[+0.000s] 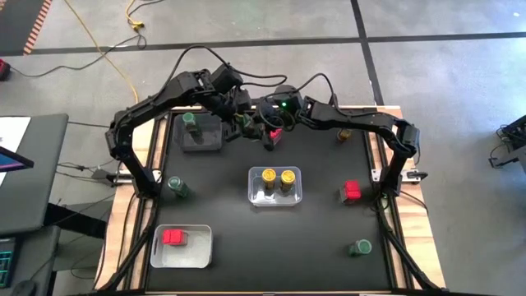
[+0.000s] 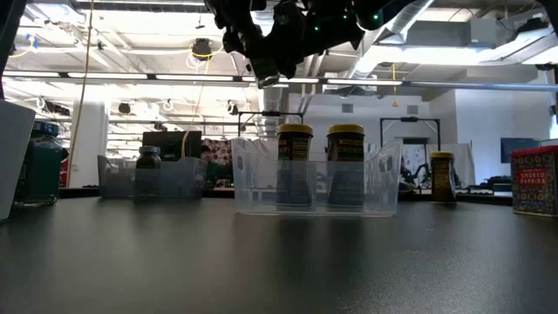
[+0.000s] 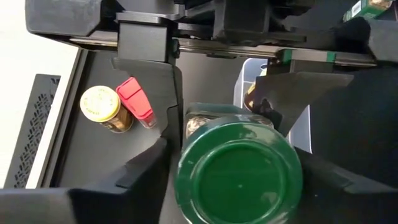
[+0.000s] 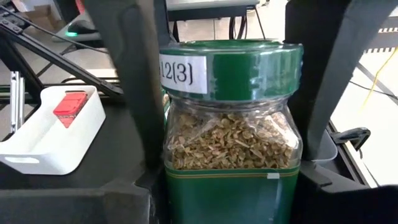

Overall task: Sort spices by type
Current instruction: Put the green seasoning bottle into the black bin

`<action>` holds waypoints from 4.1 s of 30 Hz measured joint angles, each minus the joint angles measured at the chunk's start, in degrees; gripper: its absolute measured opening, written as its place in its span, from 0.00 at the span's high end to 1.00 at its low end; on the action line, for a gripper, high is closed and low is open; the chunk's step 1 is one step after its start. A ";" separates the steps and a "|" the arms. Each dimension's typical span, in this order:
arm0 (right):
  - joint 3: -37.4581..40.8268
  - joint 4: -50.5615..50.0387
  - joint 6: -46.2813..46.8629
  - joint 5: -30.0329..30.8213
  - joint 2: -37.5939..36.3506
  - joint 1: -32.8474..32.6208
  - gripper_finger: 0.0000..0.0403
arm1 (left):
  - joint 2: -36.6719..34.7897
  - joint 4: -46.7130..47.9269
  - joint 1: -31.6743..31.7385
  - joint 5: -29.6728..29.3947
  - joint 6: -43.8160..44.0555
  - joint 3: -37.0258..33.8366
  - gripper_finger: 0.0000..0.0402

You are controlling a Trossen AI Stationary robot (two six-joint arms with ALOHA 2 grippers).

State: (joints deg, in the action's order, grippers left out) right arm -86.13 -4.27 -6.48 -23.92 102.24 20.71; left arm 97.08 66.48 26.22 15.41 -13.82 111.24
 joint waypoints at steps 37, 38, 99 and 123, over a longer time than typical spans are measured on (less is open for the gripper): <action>-0.09 -0.80 3.48 0.04 -0.04 1.97 0.22 | 0.00 -0.72 0.19 -1.46 -1.48 0.00 0.52; -0.09 -0.89 3.47 0.04 -0.04 2.02 0.18 | 0.00 -0.72 0.20 -1.51 -1.54 0.00 0.52; -0.04 -18.45 3.43 -0.11 -0.02 5.09 0.04 | -4.20 -2.81 24.09 -9.22 -34.32 -32.27 0.52; -0.04 -17.03 3.48 0.00 0.00 5.09 0.04 | -4.20 -13.32 29.27 -6.01 -38.65 -39.12 0.52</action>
State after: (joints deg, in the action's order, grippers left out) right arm -86.17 -21.30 -3.01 -23.93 102.24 25.80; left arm 92.88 53.16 55.48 9.40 -52.47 72.12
